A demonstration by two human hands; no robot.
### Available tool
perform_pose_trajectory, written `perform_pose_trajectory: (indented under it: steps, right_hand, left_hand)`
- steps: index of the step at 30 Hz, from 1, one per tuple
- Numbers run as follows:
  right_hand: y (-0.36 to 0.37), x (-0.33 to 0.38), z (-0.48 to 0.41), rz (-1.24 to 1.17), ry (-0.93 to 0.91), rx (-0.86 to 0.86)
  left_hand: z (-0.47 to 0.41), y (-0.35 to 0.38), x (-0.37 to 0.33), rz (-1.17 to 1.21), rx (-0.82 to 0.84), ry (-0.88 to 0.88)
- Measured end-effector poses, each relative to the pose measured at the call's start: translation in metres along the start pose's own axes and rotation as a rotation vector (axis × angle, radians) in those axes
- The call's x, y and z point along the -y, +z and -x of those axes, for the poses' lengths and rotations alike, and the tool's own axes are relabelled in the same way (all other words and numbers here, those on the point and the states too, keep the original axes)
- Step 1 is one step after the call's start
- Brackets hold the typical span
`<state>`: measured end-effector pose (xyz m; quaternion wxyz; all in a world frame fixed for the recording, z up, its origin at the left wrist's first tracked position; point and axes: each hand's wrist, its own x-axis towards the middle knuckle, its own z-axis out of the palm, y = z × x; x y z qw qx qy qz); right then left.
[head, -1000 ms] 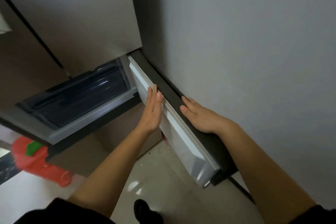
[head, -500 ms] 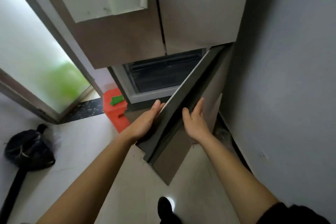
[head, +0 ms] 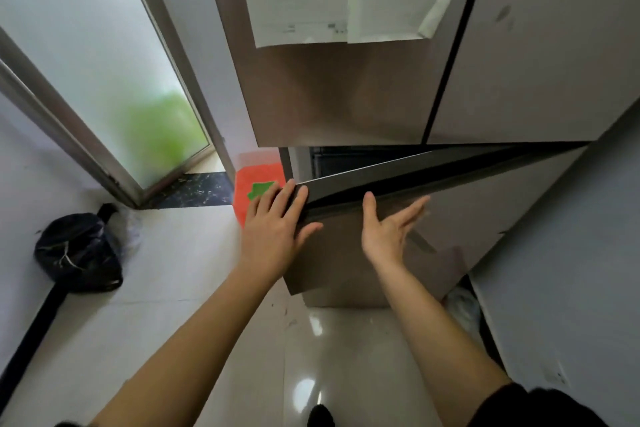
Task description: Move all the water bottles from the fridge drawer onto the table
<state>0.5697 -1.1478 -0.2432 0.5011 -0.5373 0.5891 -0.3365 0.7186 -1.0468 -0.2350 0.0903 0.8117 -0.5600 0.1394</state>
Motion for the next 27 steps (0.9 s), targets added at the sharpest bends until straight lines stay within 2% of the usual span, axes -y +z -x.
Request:
perform_pose_trajectory:
  steps: [2,4,11,16,24,27]
  right_hand:
    - [0.009,0.004,-0.015,0.035,0.005,0.021]
    - [0.014,0.004,-0.029,0.091,-0.019,0.039]
    - [-0.002,-0.026,-0.059,0.466,-0.253,0.095]
    - [-0.014,-0.038,-0.088,0.719,-0.326,0.200]
    - [-0.042,-0.044,-0.096,0.872,-0.386,0.323]
    - [-0.058,-0.028,-0.098,0.818,-0.378,0.382]
  left_hand:
    - [-0.010,0.022,0.003,0.018,-0.141,0.021]
    - [-0.022,0.039,0.001,-0.001,-0.170,0.048]
    - [-0.046,0.067,0.000,-0.055,-0.080,-0.061]
    - [-0.066,0.072,-0.004,-0.095,0.095,-0.105]
    - [-0.072,0.061,-0.020,-0.128,0.177,-0.184]
    - [-0.073,0.048,-0.023,-0.042,0.176,-0.243]
